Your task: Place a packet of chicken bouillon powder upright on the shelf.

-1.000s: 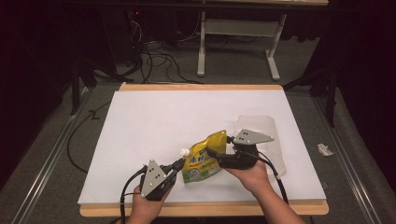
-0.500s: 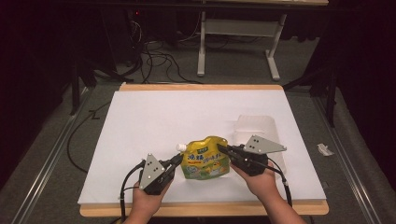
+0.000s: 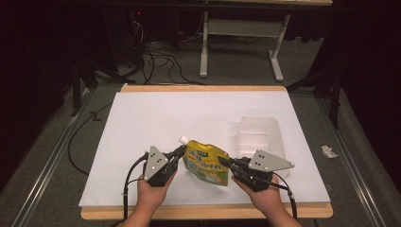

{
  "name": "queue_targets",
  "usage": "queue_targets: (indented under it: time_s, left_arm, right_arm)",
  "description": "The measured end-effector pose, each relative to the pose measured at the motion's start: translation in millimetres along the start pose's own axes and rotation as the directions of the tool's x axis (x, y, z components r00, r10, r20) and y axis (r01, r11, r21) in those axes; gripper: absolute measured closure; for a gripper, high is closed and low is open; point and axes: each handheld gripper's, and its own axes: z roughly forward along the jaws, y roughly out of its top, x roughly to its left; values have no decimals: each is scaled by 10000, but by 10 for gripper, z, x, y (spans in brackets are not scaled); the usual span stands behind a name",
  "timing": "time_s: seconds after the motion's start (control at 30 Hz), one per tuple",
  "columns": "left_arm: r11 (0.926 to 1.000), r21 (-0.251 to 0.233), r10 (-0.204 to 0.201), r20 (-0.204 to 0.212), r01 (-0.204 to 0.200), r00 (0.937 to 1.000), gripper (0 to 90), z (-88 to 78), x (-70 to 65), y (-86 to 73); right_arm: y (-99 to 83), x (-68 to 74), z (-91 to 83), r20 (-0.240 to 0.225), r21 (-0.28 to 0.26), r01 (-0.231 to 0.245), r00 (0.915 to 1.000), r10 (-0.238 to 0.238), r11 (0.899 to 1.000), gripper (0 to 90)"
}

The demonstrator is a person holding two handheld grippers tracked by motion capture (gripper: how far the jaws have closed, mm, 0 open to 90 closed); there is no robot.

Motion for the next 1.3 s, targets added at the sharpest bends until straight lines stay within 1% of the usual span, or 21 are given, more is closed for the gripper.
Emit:
queue_targets:
  time_s: [0.17,0.23,0.33,0.37,0.4,0.43,0.47,0.5,0.53,0.57,0.6,0.63,0.7,0.83,0.93,0.97,1.1,1.13,1.17,1.2,1.3]
  left_arm:
    - [9997,247,42,21,-42,10000,900,41,-14,-40]
    - [9998,174,-5,82,3,10000,900,46,-19,-61]
    - [9999,119,-60,148,58,9999,898,48,-26,-65]
    - [10000,65,-69,177,68,9998,879,45,-25,-70]
    - [10000,34,-86,168,86,9998,879,42,-27,-76]
    - [9999,43,-115,149,114,9998,868,40,-28,-77]
    - [9998,70,-161,149,160,9998,836,36,-25,-78]
    - [9998,93,-179,143,178,9997,836,35,-23,-79]
    - [9997,176,-189,101,187,9998,802,36,-21,-83]
    - [9993,316,-192,60,190,9998,802,37,-18,-90]
    - [9986,458,-259,51,256,9997,784,41,-9,-105]
    - [9979,570,-320,65,315,9995,745,39,1,-119]
    - [9965,749,-368,34,364,9993,703,28,16,-142]
    - [9929,1153,-286,-54,290,9996,606,-28,59,-186]
    - [9914,1292,-183,-196,207,9996,556,-70,96,-197]
    - [9908,1339,-146,-261,180,9996,538,-80,109,-201]
    - [9881,1537,0,-363,56,9993,466,-81,141,-236]
    - [9872,1596,12,-383,49,9993,447,-73,142,-243]
    - [9862,1658,38,-380,25,9993,447,-66,143,-249]
    - [9856,1688,15,-347,44,9994,432,-58,141,-254]
    - [9839,1785,67,-201,-30,9998,421,-48,135,-260]
  right_arm:
    - [-71,15,-5,-35,14,-90,10000,90,10000,900]
    - [-114,9,-3,-11,33,-129,9999,129,9999,900]
    - [-139,-5,-20,95,5,-336,9994,336,9994,894]
    - [-152,-23,-14,79,79,-498,9987,498,9987,855]
    - [-152,-23,-14,79,79,-498,9987,498,9987,855]
    - [-165,-23,2,51,181,-507,9987,506,9986,836]
    - [-203,2,56,94,611,-418,9991,413,9973,781]
    - [-203,2,56,94,611,-418,9991,413,9973,781]
    - [-223,26,108,79,900,-303,9995,297,9955,742]
    - [-223,26,108,79,900,-303,9995,297,9955,742]
    - [-230,40,130,184,1074,-285,9995,267,9938,739]
    - [-241,50,156,279,1219,-318,9992,286,9920,741]
    - [-260,53,189,318,1365,-394,9989,354,9899,755]
    - [-286,57,222,387,1523,-454,9985,399,9873,779]
    - [-297,35,248,20,1699,-620,9980,625,9835,786]
    - [-300,34,245,-17,1728,-712,9974,725,9824,800]
    - [-314,50,243,38,1654,-611,9981,614,9843,836]
    - [-322,54,245,67,1651,-545,9985,542,9848,879]
    - [-322,54,245,67,1651,-545,9985,542,9848,879]
    - [-325,70,252,196,1649,-455,9989,428,9853,900]
    - [-327,77,258,187,1604,-344,9993,318,9865,900]
